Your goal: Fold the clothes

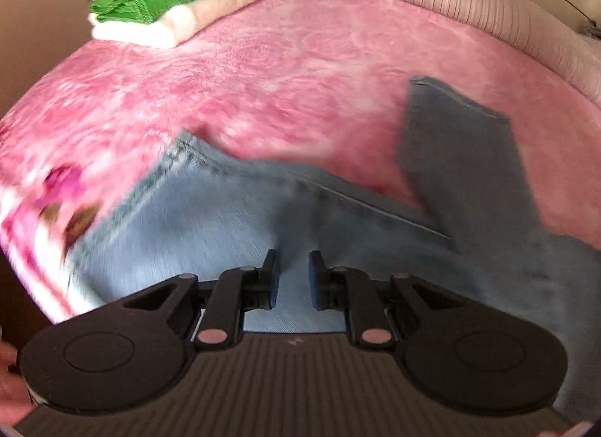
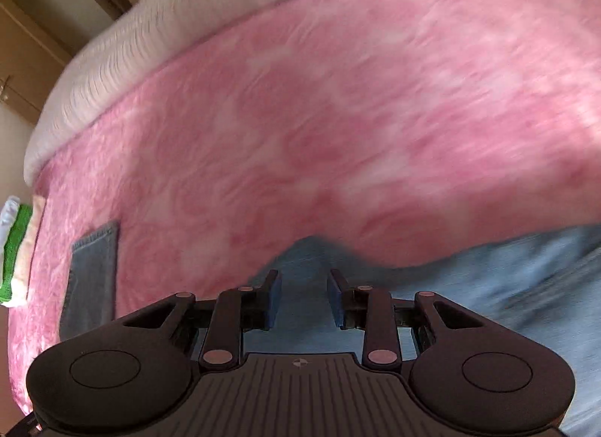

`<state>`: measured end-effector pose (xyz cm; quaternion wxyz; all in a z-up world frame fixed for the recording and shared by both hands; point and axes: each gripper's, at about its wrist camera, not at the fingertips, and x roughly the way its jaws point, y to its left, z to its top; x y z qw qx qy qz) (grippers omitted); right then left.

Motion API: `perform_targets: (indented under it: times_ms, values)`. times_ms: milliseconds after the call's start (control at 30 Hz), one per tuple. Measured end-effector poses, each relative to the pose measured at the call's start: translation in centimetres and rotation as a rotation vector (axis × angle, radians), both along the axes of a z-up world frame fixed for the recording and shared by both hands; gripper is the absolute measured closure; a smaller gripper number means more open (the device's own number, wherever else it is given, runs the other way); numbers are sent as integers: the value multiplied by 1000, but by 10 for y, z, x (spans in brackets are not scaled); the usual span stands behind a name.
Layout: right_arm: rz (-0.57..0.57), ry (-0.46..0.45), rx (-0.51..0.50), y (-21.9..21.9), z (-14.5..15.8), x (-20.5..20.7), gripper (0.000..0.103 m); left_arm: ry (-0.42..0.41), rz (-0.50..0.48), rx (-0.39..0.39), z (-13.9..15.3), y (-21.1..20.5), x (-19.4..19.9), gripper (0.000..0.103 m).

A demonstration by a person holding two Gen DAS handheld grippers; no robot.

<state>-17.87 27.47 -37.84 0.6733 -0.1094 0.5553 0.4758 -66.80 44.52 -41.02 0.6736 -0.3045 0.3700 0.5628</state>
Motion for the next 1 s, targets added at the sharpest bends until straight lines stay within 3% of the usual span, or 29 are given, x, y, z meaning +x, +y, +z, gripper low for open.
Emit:
perform_targets:
  times_ms: [100, 300, 433, 600, 733, 767, 800, 867, 1000]
  values:
    - [-22, -3, -37, 34, -15, -26, 71, 17, -35, 16, -4, 36, -20, 100]
    - [1, 40, -21, 84, -25, -89, 71, 35, 107, 58, 12, 93, -91, 96]
    - [22, 145, 30, 102, -30, -117, 71, -98, 198, -1, 32, 79, -147, 96]
    - [-67, 370, 78, 112, -58, -131, 64, -300, 350, -138, 42, 32, -198, 95]
    - [-64, 460, 62, 121, -81, -154, 64, -360, 404, -189, 39, 4, -211, 95]
    - [-32, 452, 60, 124, -81, -162, 66, -361, 401, -190, 39, 0, -212, 95]
    - [3, 443, 55, 127, -80, -170, 97, -364, 401, -187, 39, -3, -212, 95]
    - [84, 348, 89, 132, -65, -190, 98, -377, 411, -175, 41, -10, -215, 95]
    - [429, 76, 266, 139, 1, -265, 99, -405, 467, -130, 51, -19, -229, 95]
